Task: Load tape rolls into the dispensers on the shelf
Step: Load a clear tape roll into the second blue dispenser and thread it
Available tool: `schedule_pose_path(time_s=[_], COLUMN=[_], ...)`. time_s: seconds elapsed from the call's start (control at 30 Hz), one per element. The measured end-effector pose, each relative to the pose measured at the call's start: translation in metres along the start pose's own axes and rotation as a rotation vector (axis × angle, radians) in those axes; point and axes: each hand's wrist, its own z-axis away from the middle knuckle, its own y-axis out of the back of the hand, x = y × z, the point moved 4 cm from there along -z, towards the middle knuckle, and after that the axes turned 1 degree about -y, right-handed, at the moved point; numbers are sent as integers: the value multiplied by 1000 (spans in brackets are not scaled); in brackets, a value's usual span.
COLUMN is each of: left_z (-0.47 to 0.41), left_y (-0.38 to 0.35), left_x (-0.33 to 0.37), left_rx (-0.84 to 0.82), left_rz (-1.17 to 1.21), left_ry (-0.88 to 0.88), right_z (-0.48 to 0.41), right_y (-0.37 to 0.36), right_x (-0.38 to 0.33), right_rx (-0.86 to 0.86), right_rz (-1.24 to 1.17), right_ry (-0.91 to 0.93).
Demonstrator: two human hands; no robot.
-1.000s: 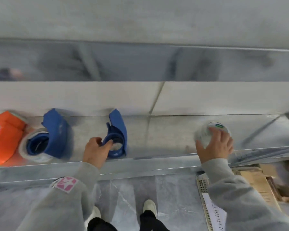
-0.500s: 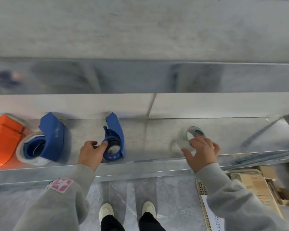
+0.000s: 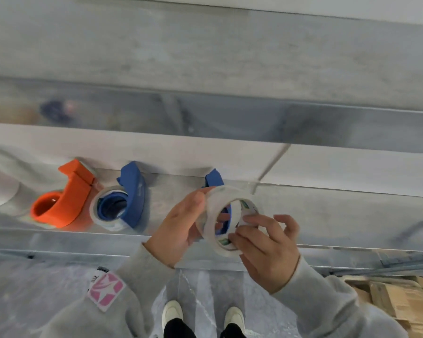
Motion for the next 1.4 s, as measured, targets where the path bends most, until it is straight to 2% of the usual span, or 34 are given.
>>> schedule_pose_path(time_s=[0.17, 0.27, 0.4, 0.57, 0.83, 1.0, 1.07, 1.2, 1.27, 1.4], left_z=[7, 9, 10, 8, 8, 9, 8, 3, 3, 6], left_y=[21, 30, 38, 43, 50, 51, 58, 87, 95, 96], left_x=[12, 16, 18, 21, 19, 19, 19, 16, 15, 23], left_rx=[-74, -103, -50, -6, 187, 211, 253, 499, 530, 531], left_rz=[-81, -123, -135, -185, -592, -772, -793, -666, -659, -721], left_ry=[-137, -202, -274, -299, -321, -278, -253, -134, -106, -163], right_z=[-9, -9, -6, -3, 7, 10, 11, 7, 7, 12], right_y=[-10, -16, -21, -23, -28, -31, -31, -26, -27, -35], right_x=[-10, -15, -21, -27, -36, -45, -51, -62, -64, -57], right_rx=[-27, -18, -13, -45, -143, -278, -315, -330, -374, -514], right_rz=[-77, -228, -415, -526, -633, -757, -828, -979, -1008, -912], right_ry=[-38, -96, -164, -231, -336, -434, -465, -391, -414, -529])
